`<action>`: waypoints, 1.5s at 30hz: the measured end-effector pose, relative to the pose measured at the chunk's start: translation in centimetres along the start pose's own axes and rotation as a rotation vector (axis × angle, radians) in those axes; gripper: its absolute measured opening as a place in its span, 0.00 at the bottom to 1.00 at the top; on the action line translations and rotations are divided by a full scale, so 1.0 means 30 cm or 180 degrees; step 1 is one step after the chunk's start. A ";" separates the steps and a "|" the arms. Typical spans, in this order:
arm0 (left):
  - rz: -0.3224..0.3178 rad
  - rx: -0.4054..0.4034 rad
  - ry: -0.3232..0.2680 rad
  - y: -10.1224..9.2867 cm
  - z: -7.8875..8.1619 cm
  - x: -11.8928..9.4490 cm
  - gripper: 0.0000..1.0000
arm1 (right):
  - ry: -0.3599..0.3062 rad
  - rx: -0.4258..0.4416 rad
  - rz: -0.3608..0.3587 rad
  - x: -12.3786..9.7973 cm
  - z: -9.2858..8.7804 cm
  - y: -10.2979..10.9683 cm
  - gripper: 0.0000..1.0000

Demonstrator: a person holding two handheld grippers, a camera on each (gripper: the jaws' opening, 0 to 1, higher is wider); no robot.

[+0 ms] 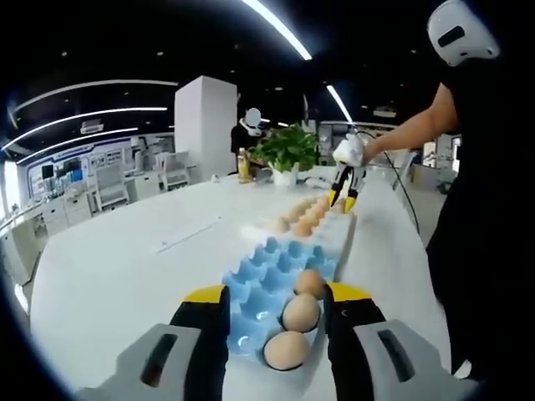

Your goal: Place the egg into an empty slot of the egg tray after lifting it from the table, then release the egg inside the slot.

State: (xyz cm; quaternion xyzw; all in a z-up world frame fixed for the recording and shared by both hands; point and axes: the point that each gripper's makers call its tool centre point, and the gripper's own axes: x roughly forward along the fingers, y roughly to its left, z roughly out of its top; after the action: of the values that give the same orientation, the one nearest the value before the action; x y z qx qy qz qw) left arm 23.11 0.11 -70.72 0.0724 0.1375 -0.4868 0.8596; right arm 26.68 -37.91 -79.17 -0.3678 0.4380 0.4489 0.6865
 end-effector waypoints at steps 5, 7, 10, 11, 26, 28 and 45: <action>0.0013 -0.0012 0.0002 0.001 -0.004 -0.004 0.45 | 0.0064 0.0041 0.0109 0.002 -0.008 0.010 0.25; 0.0013 -0.0018 -0.0001 0.000 -0.004 -0.004 0.45 | 0.0088 0.0045 0.0099 0.002 -0.010 0.002 0.25; 0.0014 -0.0026 0.0003 -0.001 -0.005 -0.003 0.45 | 0.0129 0.0064 0.0181 0.008 -0.010 0.003 0.25; 0.0014 -0.0028 0.0004 -0.002 -0.006 -0.003 0.45 | 0.0145 0.0057 0.0231 0.011 -0.011 0.002 0.25; 0.0071 -0.0032 0.0009 0.002 -0.007 -0.015 0.44 | 0.0427 0.0287 0.0260 0.002 -0.015 0.009 0.24; 0.0074 -0.0036 -0.0027 0.005 0.001 -0.012 0.44 | 0.0414 0.0270 0.0234 -0.015 -0.009 0.007 0.23; 0.0079 -0.0033 -0.0021 0.011 -0.009 -0.011 0.44 | 0.0376 0.0044 0.0123 -0.109 0.062 -0.008 0.23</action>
State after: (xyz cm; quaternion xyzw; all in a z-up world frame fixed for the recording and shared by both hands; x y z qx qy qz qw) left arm 23.18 0.62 -70.88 0.0681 0.1363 -0.4756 0.8664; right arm 26.71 -37.27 -75.45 -0.3803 0.4879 0.4366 0.6533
